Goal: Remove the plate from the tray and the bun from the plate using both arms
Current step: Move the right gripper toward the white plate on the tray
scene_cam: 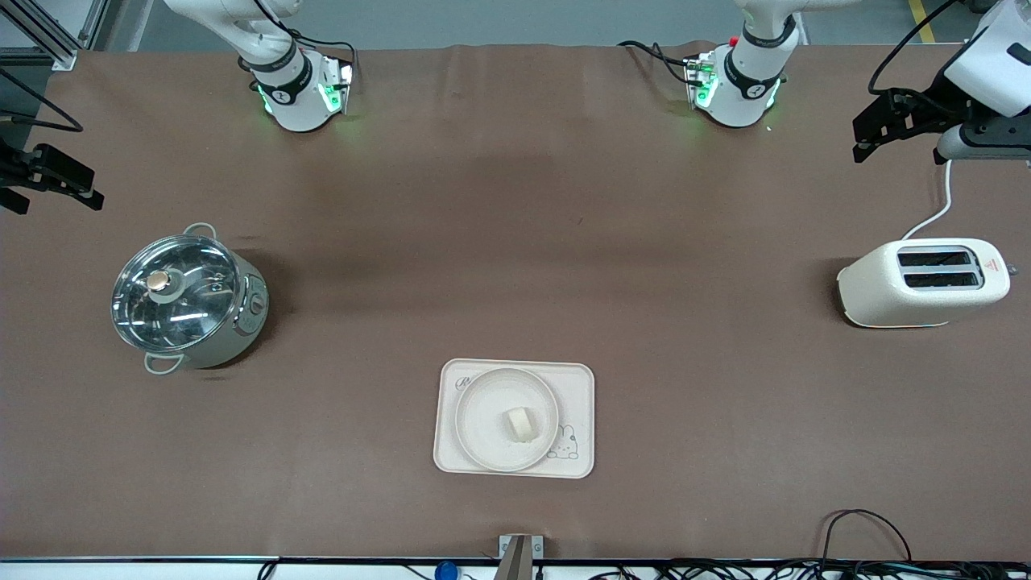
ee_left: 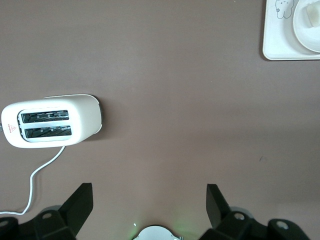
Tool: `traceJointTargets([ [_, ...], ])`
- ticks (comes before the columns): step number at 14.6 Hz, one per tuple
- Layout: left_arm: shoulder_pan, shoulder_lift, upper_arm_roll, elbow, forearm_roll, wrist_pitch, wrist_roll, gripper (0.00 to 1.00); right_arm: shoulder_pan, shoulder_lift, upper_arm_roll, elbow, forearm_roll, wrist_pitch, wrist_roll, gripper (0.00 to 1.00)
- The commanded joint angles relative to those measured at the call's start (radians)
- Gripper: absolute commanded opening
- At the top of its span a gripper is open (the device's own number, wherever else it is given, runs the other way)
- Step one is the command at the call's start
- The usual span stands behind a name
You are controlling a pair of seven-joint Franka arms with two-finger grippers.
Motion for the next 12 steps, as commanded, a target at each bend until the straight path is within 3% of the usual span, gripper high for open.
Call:
traceJointTargets([
  [1, 0.01, 0.006, -0.001, 0.018, -0.019, -0.005, 0.021, 1.0, -0.001, -0.016, 0.012, -0.024, -0.009, 0.014, 0.008, 1.0],
  [12, 0.015, 0.023, 0.013, 0.019, -0.02, -0.005, 0.015, 1.0, 0.025, -0.01, 0.013, -0.027, 0.003, 0.055, 0.009, 1.0],
])
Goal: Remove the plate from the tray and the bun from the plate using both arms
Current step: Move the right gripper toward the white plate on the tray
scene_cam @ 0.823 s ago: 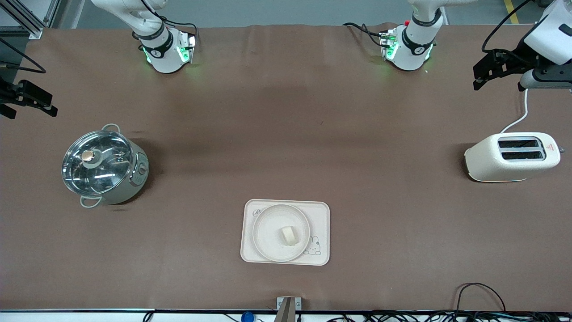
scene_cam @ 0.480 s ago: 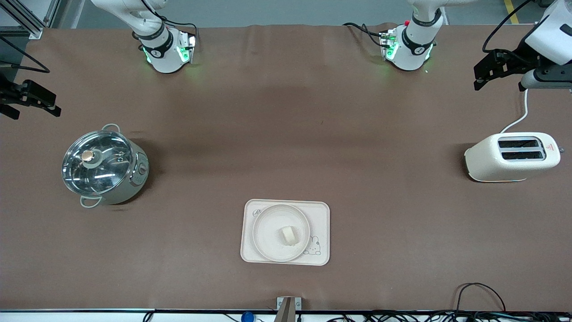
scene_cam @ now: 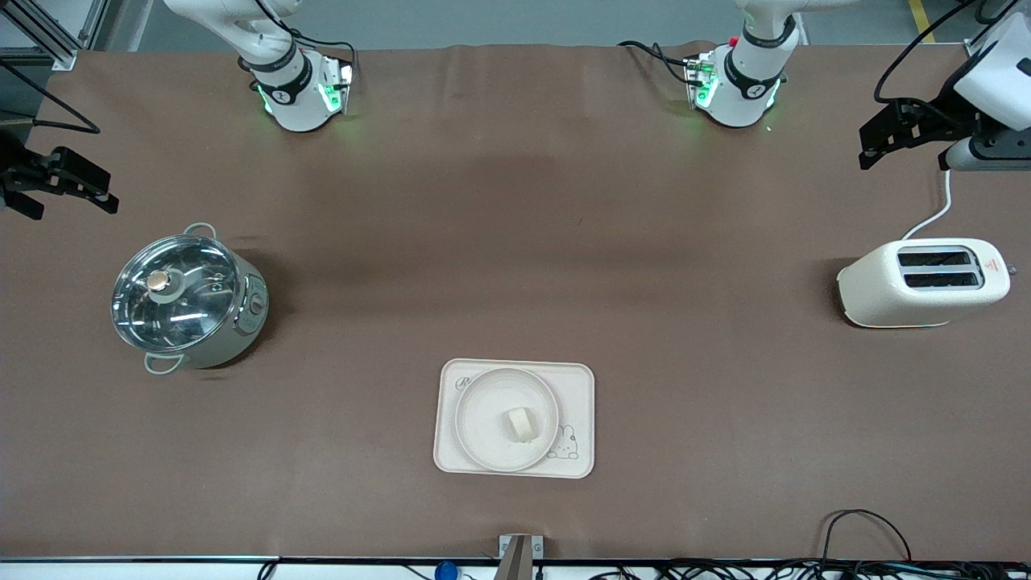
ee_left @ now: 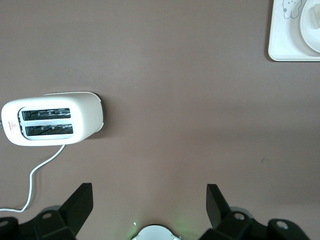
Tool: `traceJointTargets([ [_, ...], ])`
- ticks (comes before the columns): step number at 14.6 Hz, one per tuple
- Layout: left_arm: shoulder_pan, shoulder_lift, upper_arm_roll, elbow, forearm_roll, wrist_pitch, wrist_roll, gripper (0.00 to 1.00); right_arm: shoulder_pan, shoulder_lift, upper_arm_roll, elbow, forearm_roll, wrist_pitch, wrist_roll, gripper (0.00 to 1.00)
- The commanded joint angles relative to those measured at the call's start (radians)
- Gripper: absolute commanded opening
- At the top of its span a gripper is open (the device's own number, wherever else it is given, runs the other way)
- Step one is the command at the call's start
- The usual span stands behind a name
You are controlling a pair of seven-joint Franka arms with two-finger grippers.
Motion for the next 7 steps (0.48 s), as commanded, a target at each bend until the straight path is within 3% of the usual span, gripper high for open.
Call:
traceJointTargets([
  [1, 0.005, 0.005, 0.001, 0.018, -0.02, -0.004, 0.015, 1.0, 0.005, -0.007, 0.005, -0.019, 0.013, 0.027, 0.009, 1.0],
  [3, 0.004, 0.008, 0.0, 0.018, -0.02, -0.004, 0.015, 1.0, 0.018, 0.016, 0.005, -0.017, 0.063, 0.05, 0.009, 1.0],
  [7, 0.004, 0.015, 0.0, 0.016, -0.02, 0.001, 0.015, 1.0, 0.095, 0.089, 0.003, -0.013, 0.073, 0.129, 0.077, 1.0],
])
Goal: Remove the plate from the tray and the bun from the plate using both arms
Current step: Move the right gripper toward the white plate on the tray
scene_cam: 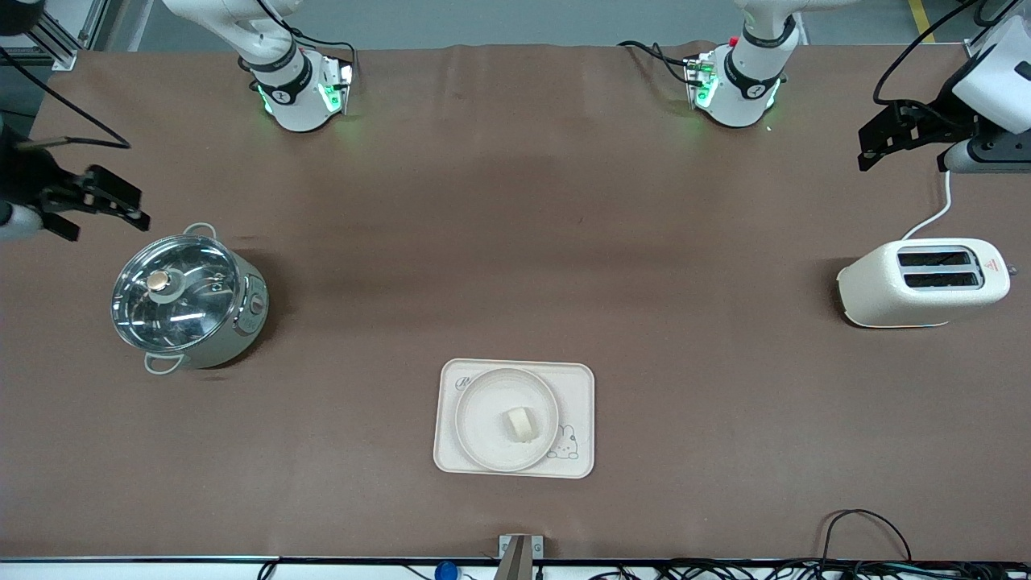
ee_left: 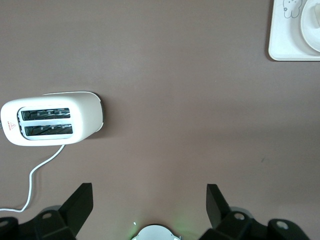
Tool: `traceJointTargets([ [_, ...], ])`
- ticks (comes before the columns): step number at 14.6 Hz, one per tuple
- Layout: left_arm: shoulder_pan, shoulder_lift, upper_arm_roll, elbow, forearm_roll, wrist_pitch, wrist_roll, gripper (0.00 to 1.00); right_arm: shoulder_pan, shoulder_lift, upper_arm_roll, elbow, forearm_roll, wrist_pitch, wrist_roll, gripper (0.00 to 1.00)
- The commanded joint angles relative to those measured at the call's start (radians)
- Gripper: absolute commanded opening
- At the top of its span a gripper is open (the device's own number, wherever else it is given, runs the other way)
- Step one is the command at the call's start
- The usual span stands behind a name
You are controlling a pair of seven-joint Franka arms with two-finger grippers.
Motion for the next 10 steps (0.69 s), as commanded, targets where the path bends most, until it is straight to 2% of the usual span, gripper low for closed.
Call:
traceJointTargets([
  [1, 0.005, 0.012, 0.0, 0.016, -0.02, 0.002, 0.015, 1.0, 0.037, 0.079, 0.001, 0.002, 0.017, 0.071, 0.048, 1.0],
  [4, 0.005, 0.015, 0.0, 0.007, -0.02, 0.004, 0.015, 1.0, 0.098, 0.197, 0.001, 0.008, 0.105, 0.192, 0.092, 1.0],
  [8, 0.008, 0.022, 0.001, 0.01, -0.02, 0.012, 0.015, 1.0, 0.2, 0.361, 0.001, 0.033, 0.145, 0.357, 0.222, 1.0],
  [10, 0.009, 0.023, 0.001, 0.01, -0.02, 0.022, 0.015, 1.0, 0.236, 0.449, 0.001, 0.077, 0.156, 0.394, 0.267, 1.0],
])
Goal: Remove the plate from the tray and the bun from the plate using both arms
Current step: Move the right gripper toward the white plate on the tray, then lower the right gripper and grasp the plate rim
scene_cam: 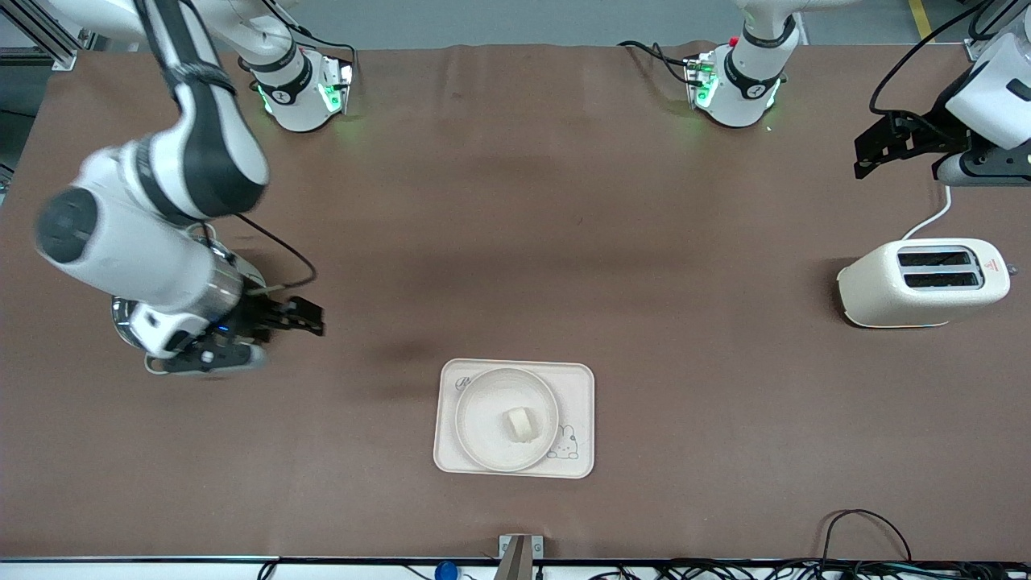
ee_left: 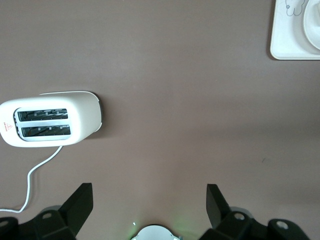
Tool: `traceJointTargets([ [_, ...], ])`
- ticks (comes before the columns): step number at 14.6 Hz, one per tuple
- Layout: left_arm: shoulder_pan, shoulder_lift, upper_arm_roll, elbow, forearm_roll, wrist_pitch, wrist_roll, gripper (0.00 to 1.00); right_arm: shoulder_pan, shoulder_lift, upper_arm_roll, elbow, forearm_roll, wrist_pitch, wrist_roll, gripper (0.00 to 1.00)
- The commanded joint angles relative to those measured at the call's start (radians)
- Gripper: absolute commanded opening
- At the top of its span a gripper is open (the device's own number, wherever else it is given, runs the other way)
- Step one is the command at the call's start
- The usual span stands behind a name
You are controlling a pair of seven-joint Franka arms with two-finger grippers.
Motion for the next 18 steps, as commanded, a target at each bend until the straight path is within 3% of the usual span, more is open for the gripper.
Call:
traceJointTargets([
  [1, 0.009, 0.003, 0.001, 0.01, -0.02, 0.01, 0.015, 1.0, 0.042, 0.128, -0.006, 0.101, 0.037, 0.016, 0.058, 1.0],
  [3, 0.009, 0.009, 0.001, 0.013, -0.02, 0.01, 0.013, 1.0, 0.067, 0.227, -0.006, 0.162, 0.083, 0.073, 0.091, 1.0],
  [7, 0.019, 0.009, 0.001, 0.013, -0.02, 0.01, 0.013, 1.0, 0.124, 0.355, -0.004, 0.187, 0.146, 0.307, 0.141, 1.0],
  [12, 0.021, 0.011, 0.001, 0.016, -0.02, 0.015, 0.013, 1.0, 0.179, 0.589, -0.006, 0.441, 0.148, 0.349, 0.278, 1.0],
  [18, 0.013, 0.017, -0.002, 0.019, -0.018, 0.027, -0.002, 1.0, 0.182, 0.669, -0.006, 0.497, 0.145, 0.395, 0.278, 0.87],
])
